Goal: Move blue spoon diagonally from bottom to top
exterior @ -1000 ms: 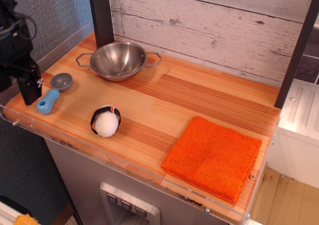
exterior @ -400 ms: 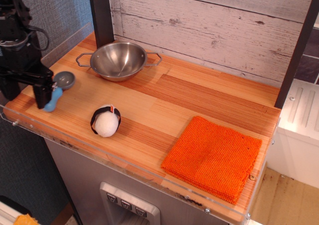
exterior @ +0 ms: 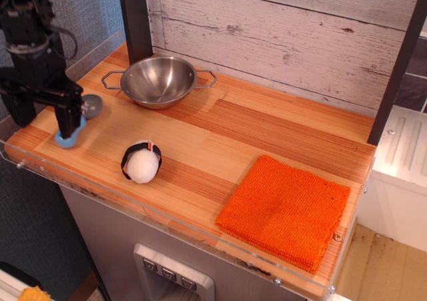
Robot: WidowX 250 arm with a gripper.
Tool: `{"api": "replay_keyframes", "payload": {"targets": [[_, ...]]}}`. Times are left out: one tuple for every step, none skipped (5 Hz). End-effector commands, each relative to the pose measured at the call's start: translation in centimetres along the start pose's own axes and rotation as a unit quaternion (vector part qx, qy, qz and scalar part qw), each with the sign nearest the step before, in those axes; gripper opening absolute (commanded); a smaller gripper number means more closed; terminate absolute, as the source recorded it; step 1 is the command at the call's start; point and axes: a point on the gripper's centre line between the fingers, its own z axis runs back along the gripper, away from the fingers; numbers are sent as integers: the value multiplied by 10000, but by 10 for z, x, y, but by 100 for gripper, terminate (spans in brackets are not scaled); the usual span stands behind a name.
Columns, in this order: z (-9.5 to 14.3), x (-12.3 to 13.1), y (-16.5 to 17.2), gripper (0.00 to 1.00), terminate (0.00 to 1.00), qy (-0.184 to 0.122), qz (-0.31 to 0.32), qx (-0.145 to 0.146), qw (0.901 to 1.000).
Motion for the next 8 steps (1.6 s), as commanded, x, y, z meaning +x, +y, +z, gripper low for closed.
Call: {"api": "replay_keyframes", "payload": {"targets": [[2,11,-5,100,0,-205,-141,147,9996],[-19,14,-8,100,0,-214,-88,211,9995],[-30,16,-8,100,0,-319,3,320,9990],[-25,17,-8,0,0,-515,4,307,9982],[6,19,-5,0,0,-630,-23,190,9978],[43,18,-3,0,0,-730,83,-184,9971],[79,12,-8,0,0,-856,262,-344,9954],[104,21,-54,0,0,-1011,-158,-564,9932]]}}
